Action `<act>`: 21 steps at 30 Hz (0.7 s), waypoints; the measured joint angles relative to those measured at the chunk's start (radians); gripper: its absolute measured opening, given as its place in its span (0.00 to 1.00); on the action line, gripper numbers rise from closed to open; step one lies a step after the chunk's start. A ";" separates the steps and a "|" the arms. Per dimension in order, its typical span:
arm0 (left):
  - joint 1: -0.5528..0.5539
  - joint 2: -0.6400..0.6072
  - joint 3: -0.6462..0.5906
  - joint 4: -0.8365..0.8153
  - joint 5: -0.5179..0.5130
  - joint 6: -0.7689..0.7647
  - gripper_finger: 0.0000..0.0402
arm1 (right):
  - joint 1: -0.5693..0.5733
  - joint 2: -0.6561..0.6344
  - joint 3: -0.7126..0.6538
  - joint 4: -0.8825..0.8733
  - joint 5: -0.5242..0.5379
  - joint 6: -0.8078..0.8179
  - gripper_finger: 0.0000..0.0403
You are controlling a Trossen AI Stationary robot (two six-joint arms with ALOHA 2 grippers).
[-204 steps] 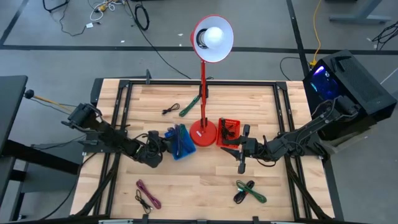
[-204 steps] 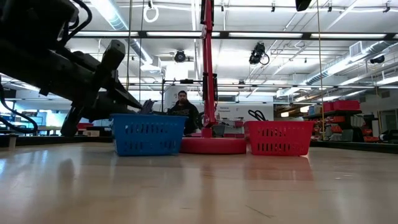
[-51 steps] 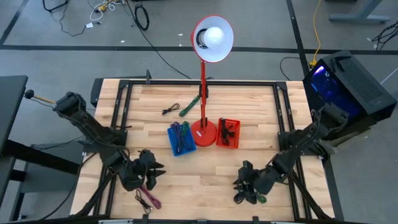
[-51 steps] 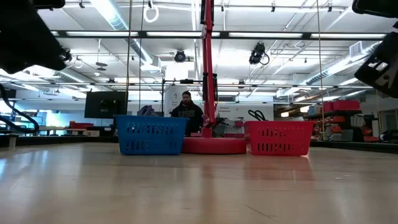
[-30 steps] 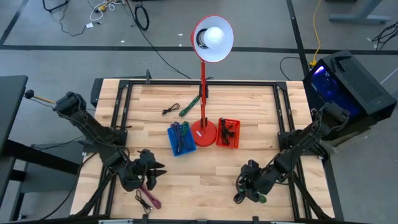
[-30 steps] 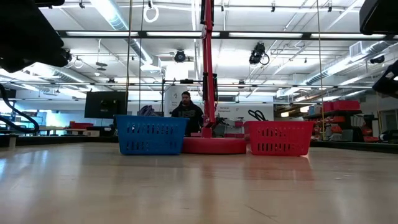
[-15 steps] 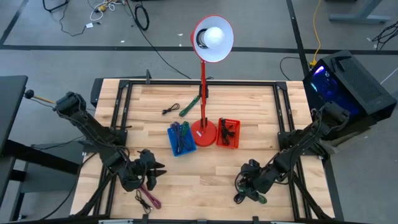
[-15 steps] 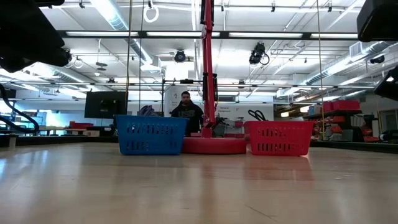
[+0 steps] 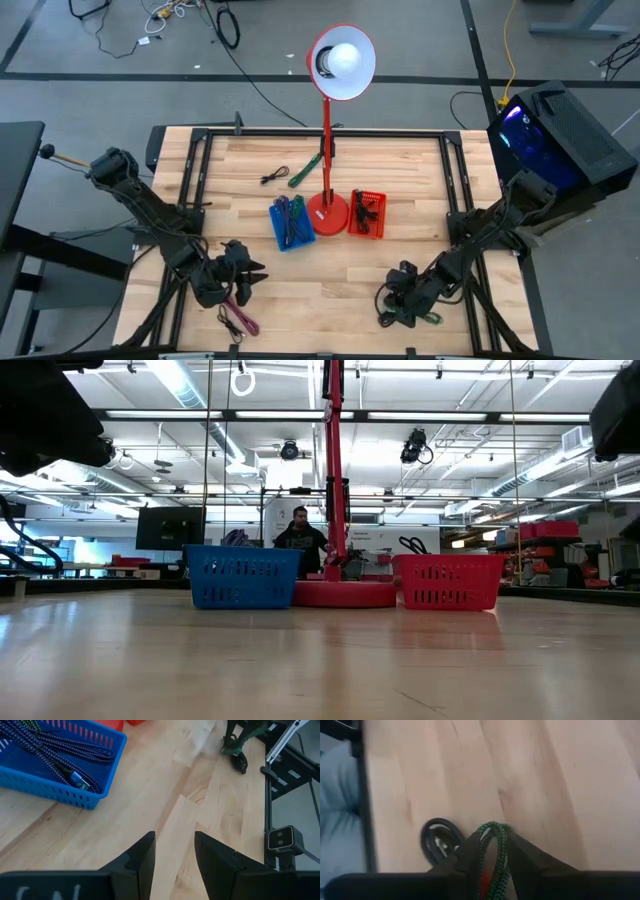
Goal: Pick & Place USB Port
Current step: Put the green charger cable into the blue bin
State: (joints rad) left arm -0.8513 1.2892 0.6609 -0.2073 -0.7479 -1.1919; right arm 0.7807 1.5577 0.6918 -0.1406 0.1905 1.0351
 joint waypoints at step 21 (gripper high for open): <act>0.000 0.000 0.000 0.012 -0.019 0.009 0.35 | -0.014 -0.074 -0.001 0.084 0.140 -0.204 0.00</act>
State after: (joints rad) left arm -0.8513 1.2893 0.6609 -0.1958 -0.7666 -1.1829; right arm 0.7662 1.4833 0.6907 -0.0567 0.3303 0.8312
